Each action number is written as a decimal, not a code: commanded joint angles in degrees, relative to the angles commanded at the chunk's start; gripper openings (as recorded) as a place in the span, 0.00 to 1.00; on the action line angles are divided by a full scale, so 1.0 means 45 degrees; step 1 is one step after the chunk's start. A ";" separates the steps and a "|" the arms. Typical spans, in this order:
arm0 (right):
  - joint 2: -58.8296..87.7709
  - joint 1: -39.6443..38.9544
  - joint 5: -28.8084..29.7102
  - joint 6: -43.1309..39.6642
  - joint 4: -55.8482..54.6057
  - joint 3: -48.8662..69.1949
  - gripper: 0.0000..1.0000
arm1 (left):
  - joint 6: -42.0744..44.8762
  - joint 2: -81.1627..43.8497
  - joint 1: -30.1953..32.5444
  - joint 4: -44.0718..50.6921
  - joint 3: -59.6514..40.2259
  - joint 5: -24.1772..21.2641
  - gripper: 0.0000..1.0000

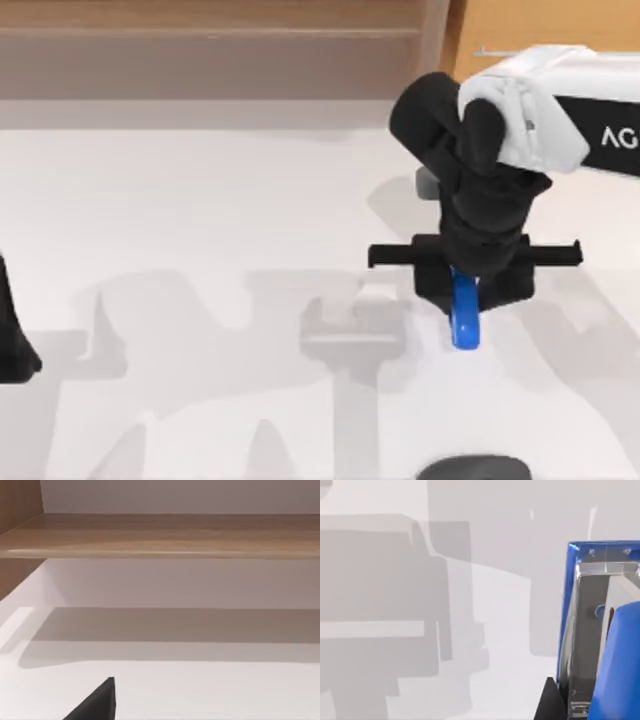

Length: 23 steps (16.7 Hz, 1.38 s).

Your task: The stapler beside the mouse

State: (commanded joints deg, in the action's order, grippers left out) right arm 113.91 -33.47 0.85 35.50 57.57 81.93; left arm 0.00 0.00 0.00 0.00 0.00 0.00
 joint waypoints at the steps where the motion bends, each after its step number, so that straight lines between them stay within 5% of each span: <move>1: 0.0000 0.0000 0.0000 0.0000 0.0000 0.0000 0.00 | 0.0000 0.0000 0.0000 0.0000 0.0000 0.0000 1.00; 23: 0.0225 0.0006 0.0413 0.0042 -0.0342 -0.0573 0.00 | 0.0000 0.0000 0.0000 0.0000 0.0000 0.0000 1.00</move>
State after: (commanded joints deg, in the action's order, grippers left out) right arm 114.93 -33.44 2.70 35.68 56.03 79.35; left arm 0.00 0.00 0.00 0.00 0.00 0.00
